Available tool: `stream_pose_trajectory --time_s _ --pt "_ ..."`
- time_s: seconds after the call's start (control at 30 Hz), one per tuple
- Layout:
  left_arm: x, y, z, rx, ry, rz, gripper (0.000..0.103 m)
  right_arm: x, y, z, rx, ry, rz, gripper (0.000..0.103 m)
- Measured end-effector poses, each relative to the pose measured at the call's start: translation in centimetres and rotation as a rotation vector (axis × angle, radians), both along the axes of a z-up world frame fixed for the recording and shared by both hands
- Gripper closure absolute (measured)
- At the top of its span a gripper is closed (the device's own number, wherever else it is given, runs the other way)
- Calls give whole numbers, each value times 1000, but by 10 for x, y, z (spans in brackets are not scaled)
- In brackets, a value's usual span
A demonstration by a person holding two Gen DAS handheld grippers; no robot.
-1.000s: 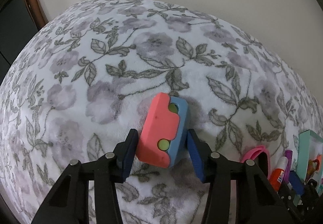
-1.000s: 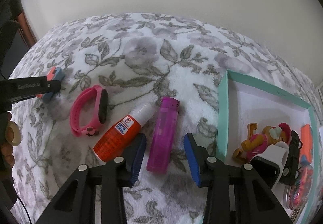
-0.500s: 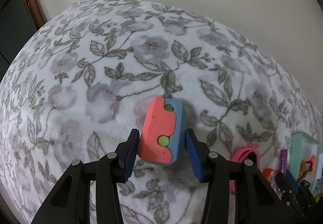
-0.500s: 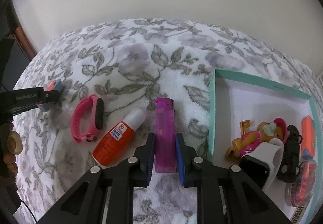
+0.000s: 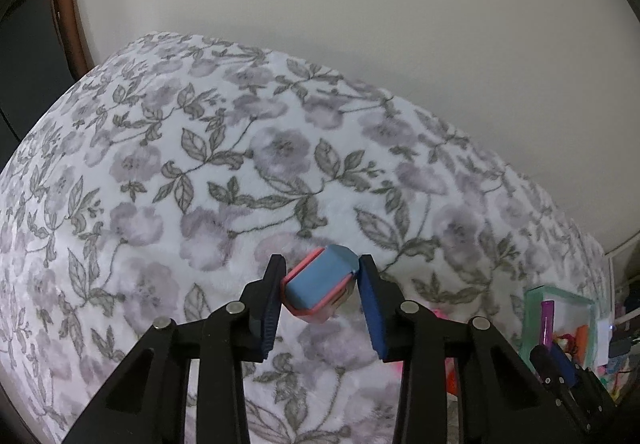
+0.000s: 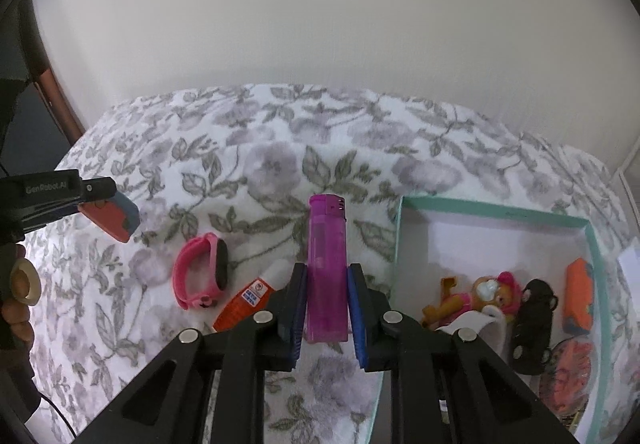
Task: Organize rigid objects
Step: 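Grasp the purple lighter with the right gripper while the left grasps the pink-blue block, then carry the lighter and block into the tray and open both grippers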
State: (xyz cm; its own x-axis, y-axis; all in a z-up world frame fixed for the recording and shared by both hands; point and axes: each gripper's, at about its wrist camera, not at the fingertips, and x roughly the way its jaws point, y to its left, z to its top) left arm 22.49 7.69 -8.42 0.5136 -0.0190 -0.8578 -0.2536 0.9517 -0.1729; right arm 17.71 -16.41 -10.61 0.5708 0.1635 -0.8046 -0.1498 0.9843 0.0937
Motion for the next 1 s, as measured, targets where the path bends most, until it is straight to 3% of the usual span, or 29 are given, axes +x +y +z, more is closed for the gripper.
stream_pose_trajectory --time_s 0.5,1.0 --pt "-11 -10 34 -23 -86 -36 65 -4 -19 27 19 -57 -32 82" --pt "-21 -95 64 -76 -145 -249 65 -11 -89 66 8 -122 -166 82"
